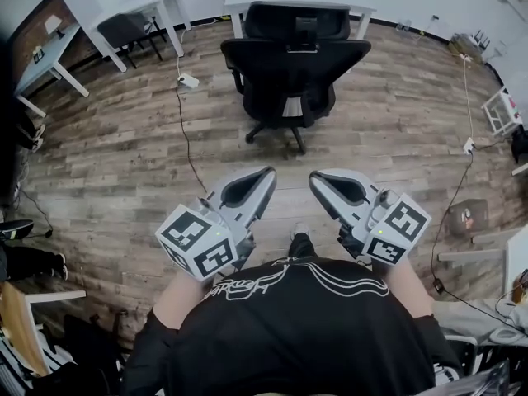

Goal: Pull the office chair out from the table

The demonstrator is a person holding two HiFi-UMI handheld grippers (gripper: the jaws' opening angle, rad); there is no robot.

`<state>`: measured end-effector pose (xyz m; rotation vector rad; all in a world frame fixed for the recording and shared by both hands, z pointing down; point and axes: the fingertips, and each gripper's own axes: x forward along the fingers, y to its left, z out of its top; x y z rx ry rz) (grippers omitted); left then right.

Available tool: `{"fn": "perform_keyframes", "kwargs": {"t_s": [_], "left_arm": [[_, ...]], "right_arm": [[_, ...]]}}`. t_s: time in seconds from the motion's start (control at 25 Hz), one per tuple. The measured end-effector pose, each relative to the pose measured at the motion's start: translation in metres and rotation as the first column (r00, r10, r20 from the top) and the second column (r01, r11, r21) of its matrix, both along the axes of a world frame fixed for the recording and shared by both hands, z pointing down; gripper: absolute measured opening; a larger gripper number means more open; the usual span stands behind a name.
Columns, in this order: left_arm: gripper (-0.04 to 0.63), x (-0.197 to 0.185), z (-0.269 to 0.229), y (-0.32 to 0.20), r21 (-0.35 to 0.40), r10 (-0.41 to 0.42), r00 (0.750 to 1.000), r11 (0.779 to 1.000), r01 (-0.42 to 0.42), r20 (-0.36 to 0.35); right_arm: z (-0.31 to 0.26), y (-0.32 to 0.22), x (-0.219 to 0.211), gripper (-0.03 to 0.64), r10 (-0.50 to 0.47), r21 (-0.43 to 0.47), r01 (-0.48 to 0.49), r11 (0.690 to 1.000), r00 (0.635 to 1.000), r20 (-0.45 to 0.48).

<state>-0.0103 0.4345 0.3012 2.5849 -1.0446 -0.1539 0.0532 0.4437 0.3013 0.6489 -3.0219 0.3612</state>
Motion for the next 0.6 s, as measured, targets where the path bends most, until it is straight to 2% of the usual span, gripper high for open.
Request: {"fn": "perform_keyframes", "kwargs": {"t_s": [0.32, 0.6], "left_arm": [[0.006, 0.009, 0.004, 0.032, 0.036, 0.078, 0.996, 0.996, -0.08, 0.044], [0.006, 0.012, 0.014, 0.04, 0.007, 0.108, 0.993, 0.994, -0.109, 0.038]], "right_arm": [[0.002, 0.027, 0.0, 0.035, 0.033, -0.007, -0.033, 0.999, 0.999, -0.016], [0.005, 0.035, 0.001, 0.035, 0.071, -0.001, -0.071, 0.998, 0.997, -0.036]]}}
